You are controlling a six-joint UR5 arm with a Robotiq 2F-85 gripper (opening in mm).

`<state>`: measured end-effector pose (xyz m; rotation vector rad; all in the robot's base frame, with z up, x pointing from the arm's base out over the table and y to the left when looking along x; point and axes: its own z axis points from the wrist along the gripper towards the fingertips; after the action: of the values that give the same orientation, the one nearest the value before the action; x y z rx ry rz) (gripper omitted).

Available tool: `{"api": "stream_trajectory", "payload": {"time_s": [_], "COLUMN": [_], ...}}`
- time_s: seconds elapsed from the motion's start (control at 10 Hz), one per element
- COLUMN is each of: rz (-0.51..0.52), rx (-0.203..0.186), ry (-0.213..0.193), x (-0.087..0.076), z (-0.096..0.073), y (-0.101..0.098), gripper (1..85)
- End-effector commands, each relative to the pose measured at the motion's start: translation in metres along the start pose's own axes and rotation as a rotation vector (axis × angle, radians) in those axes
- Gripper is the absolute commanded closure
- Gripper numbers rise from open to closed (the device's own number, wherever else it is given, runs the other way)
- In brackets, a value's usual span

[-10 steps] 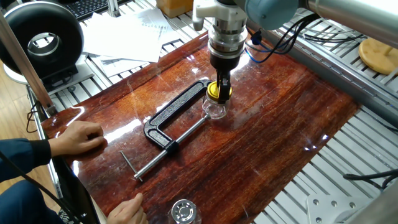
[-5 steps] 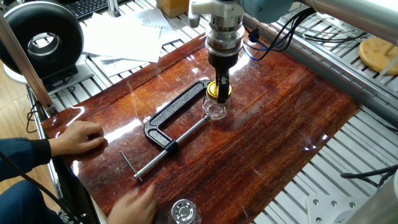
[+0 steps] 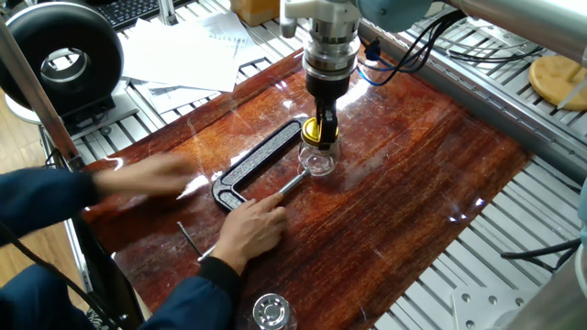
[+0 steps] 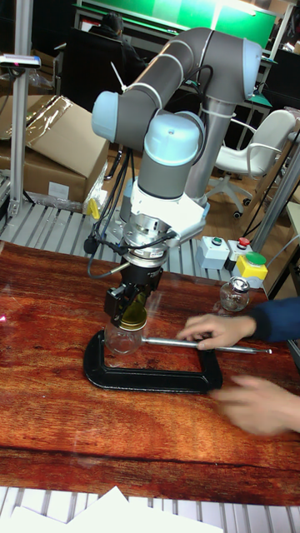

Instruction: Screw the lid onto the jar

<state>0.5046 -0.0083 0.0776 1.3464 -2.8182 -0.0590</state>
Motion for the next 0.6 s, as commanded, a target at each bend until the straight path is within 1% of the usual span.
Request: {"api": "stream_trajectory", "payload": {"time_s": [0.0, 0.1, 0.3, 0.4, 0.5], "rz": [0.005, 0.012, 0.011, 0.005, -0.002], "rx": [-0.006, -0.012, 0.000, 0.003, -0.005], "ry": [-0.013, -0.008, -0.010, -0.019, -0.029], "x": [-0.0020, 0.0000, -0.0007, -0.0032, -0.0047], "z": [0.0005, -0.0003, 0.0002, 0.0024, 0.0039], "y": [0.0004, 0.0025, 0.0010, 0.0006, 0.0015], "gripper": [49.3, 49.3, 49.7, 48.7, 45.7]}}
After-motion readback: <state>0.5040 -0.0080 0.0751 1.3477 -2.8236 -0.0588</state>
